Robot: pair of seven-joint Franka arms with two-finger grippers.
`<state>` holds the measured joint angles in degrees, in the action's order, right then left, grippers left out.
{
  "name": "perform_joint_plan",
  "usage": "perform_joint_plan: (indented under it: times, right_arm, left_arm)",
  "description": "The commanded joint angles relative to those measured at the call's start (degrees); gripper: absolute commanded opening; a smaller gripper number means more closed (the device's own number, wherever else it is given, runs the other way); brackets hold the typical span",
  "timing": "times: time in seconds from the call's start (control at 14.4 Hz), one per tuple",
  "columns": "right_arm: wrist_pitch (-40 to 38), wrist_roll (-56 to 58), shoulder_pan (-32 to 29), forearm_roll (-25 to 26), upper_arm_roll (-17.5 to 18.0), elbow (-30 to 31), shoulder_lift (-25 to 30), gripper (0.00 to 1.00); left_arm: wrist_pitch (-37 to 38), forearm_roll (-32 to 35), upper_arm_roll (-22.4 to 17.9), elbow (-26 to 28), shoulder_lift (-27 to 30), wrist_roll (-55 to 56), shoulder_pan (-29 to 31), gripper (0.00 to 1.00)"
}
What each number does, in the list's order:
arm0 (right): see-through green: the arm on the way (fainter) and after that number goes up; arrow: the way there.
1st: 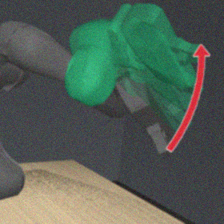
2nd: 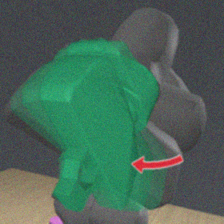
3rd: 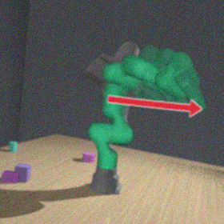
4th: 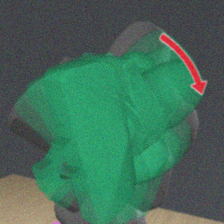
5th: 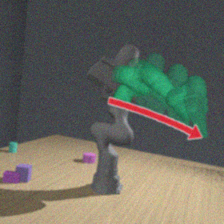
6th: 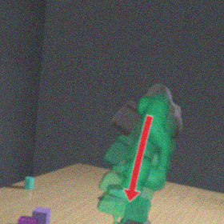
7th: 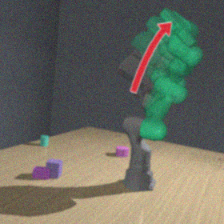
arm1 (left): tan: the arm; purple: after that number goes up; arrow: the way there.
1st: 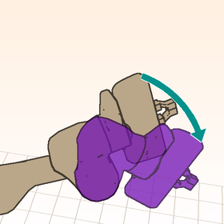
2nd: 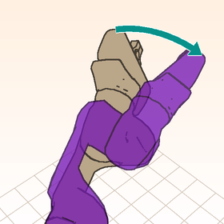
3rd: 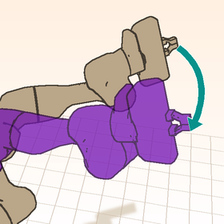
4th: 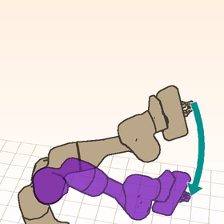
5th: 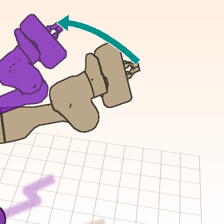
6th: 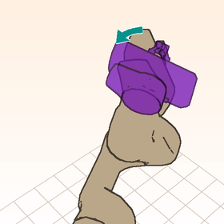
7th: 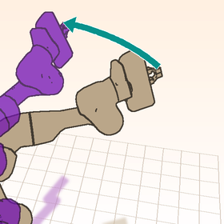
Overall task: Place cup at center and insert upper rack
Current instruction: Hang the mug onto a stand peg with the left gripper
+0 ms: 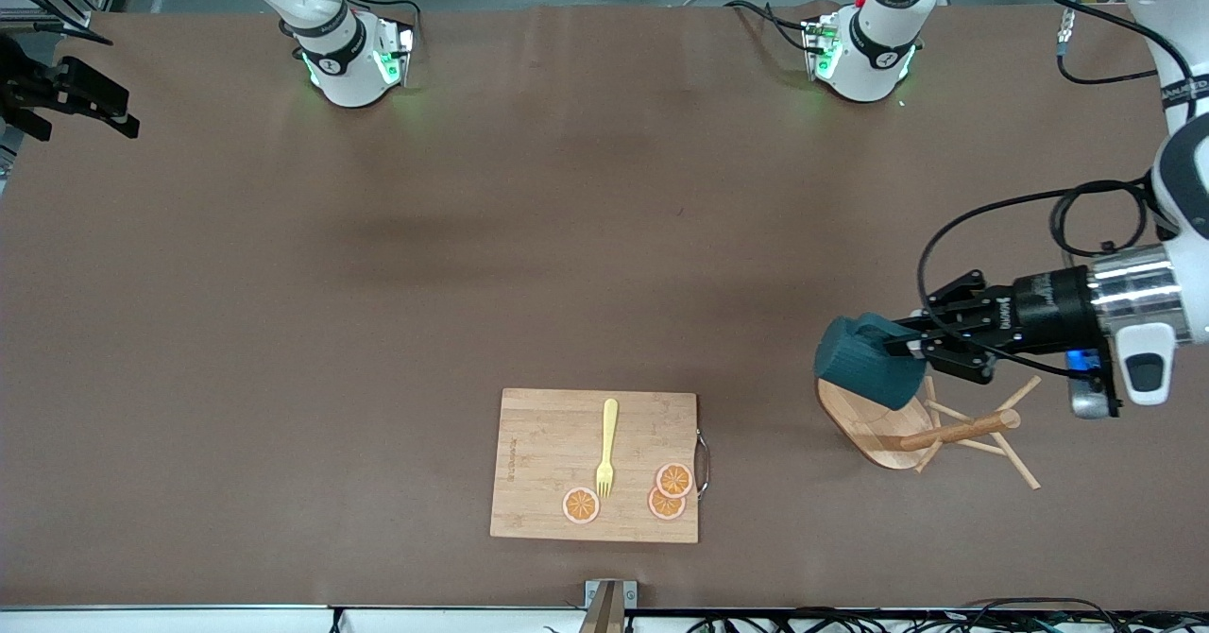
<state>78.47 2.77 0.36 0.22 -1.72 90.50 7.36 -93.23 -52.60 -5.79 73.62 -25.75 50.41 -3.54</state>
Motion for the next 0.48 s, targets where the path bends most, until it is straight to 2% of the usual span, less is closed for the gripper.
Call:
perform_joint_plan:
  times: [0.0,0.42]
  right_arm:
    - [0.5,0.7,-1.1,0.3,0.8,1.4,1.6,1.0]
    - [0.5,0.7,-1.1,0.3,0.8,1.4,1.6,1.0]
  left_arm:
    - [3.5,-4.3,0.4,-0.2,-2.3,-6.9,4.1,0.01]
    - [6.4,-13.9,0.4,-0.2,-5.8,-9.5,7.1,0.01]
